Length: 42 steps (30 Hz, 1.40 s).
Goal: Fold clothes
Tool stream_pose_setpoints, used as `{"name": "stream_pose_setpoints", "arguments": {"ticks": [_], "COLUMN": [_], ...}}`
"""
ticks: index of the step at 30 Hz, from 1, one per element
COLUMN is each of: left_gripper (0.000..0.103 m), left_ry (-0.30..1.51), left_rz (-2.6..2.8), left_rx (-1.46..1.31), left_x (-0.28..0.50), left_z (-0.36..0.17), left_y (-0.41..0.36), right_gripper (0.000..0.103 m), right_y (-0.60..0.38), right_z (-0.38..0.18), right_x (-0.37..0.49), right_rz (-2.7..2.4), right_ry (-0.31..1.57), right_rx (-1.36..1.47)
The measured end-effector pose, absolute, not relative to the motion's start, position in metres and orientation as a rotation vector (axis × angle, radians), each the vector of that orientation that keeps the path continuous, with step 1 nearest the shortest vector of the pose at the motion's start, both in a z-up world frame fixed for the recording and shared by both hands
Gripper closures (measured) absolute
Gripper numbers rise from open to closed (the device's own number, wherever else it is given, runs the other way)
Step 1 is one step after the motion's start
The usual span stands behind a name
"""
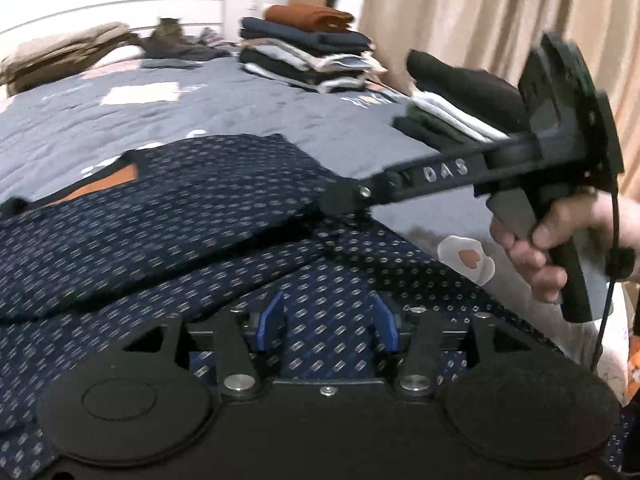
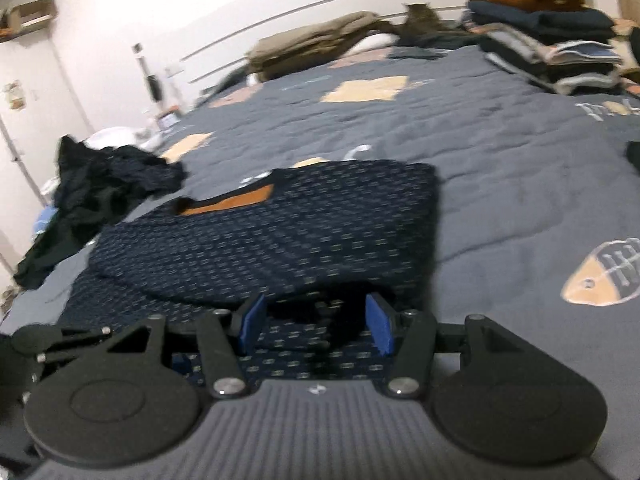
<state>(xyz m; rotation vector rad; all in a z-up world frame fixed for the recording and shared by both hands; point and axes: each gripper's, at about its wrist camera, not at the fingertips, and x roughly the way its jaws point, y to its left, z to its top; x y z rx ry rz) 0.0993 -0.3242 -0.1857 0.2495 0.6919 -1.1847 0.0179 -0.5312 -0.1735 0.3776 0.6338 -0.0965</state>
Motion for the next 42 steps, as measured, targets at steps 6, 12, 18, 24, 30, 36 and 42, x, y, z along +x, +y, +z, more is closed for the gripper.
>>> {"name": "stream_pose_setpoints", "arguments": {"ticks": [6,12,18,24,30,36,42], "left_gripper": [0.046,0.046,0.045,0.038,0.038,0.041,0.092], "left_ry": [0.705,0.694,0.679,0.766,0.831,0.823,0.782], "left_rz": [-1.151,-1.138,-1.078,-0.915,-0.673,-0.490,-0.467], "left_rx": [0.229,0.238,0.202,-0.096,-0.484,-0.621,-0.573], "left_x": [0.102,0.103,0.119,0.167,0.222,0.257,0.264], "left_z": [-0.180,-0.176,-0.173,-0.179,-0.196,-0.206,-0.197], "left_y": [-0.307,-0.299,-0.288,-0.243,-0.189,-0.171,-0.174], "right_gripper": [0.049,0.050,0.050,0.049,0.047,0.047,0.060], "right_y": [-0.517,-0.523,-0.547,-0.557,-0.578,-0.584,-0.585], "right_z": [-0.184,-0.199,-0.194,-0.182,-0.191,-0.214,-0.217], "right_x": [0.025,0.033,0.020,0.015,0.016,0.017,0.014], "right_rz": [0.025,-0.103,-0.227,-0.200,-0.191,-0.263,-0.294], "right_ry": [0.594,0.631,0.660,0.658,0.571,0.563,0.535], "right_rx": [0.416,0.350,0.372,0.473,0.734,0.852,0.897]}}
